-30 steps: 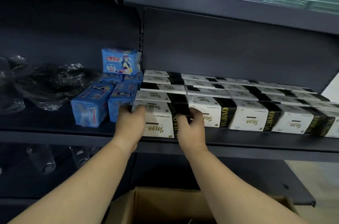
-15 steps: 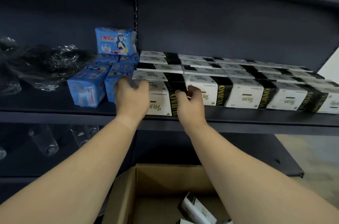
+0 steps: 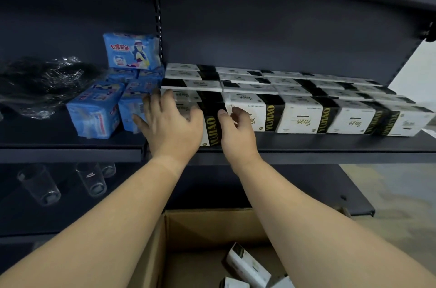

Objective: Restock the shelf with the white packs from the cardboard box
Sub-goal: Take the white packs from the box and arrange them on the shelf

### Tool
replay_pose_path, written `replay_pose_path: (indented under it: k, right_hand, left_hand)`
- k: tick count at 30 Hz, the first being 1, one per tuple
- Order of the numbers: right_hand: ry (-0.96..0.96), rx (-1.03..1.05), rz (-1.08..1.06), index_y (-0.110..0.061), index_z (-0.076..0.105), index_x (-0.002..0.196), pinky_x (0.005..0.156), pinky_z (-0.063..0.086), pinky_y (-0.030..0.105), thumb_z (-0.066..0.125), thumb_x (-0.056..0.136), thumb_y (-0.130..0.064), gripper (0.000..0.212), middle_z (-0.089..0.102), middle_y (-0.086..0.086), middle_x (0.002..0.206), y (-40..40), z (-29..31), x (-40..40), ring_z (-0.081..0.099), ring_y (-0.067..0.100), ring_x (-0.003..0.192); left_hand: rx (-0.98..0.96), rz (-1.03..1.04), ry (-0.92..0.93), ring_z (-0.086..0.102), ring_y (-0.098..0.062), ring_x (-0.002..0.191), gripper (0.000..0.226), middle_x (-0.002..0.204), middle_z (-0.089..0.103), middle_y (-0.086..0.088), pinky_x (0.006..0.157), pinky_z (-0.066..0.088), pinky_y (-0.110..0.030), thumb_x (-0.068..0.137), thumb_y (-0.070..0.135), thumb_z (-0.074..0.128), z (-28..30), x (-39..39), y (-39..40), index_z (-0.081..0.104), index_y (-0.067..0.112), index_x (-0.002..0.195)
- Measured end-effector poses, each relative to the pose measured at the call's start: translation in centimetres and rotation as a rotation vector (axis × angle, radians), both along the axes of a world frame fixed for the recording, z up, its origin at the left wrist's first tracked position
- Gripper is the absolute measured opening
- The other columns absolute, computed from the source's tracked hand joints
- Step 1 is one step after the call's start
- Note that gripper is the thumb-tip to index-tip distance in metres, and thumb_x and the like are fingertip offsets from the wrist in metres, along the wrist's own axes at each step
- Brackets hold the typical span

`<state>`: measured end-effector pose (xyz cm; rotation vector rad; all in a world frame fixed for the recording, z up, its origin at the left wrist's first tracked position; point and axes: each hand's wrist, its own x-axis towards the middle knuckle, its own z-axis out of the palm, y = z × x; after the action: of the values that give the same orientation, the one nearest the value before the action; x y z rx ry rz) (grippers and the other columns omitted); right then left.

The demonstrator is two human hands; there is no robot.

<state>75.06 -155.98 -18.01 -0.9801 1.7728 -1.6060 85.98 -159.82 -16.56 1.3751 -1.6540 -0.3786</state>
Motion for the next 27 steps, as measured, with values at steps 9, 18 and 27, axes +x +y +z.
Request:
replay_pose_path:
  k: [9, 18, 27]
  right_hand:
    - [0.024, 0.042, 0.043, -0.018, 0.041, 0.146, 0.091, 0.034, 0.024, 0.052, 0.098, -0.037, 0.053, 0.05, -0.005, 0.136, 1.0, -0.2, 0.0, 0.045, 0.008, 0.112]
    - [-0.028, 0.055, 0.07, -0.018, 0.042, 0.145, 0.087, 0.034, 0.02, 0.052, 0.099, -0.036, 0.051, 0.051, -0.02, 0.108, 1.1, 0.3, 0.3, 0.048, 0.005, 0.101]
    - [-0.064, 0.038, 0.063, -0.019, 0.04, 0.147, 0.104, 0.045, 0.038, 0.052, 0.096, -0.049, 0.06, 0.057, -0.004, 0.127, 2.1, -0.4, -1.7, 0.056, 0.013, 0.114]
  left_hand:
    - [0.009, -0.072, -0.169, 0.017, -0.025, 0.146, 0.055, 0.156, 0.03, -0.006, 0.118, 0.009, -0.052, 0.09, 0.035, 0.051, -0.6, -0.8, 1.5, 0.042, 0.016, 0.142]
    - [0.082, -0.114, -0.202, 0.027, -0.029, 0.139, 0.052, 0.144, 0.042, -0.01, 0.115, 0.02, -0.051, 0.09, 0.037, 0.05, -0.4, -0.6, 1.2, 0.047, 0.014, 0.137]
    - [0.009, -0.164, 0.002, 0.029, -0.024, 0.14, 0.062, 0.148, 0.041, -0.007, 0.117, 0.02, -0.046, 0.085, 0.047, 0.041, -1.8, -3.2, 4.2, 0.048, 0.013, 0.136]
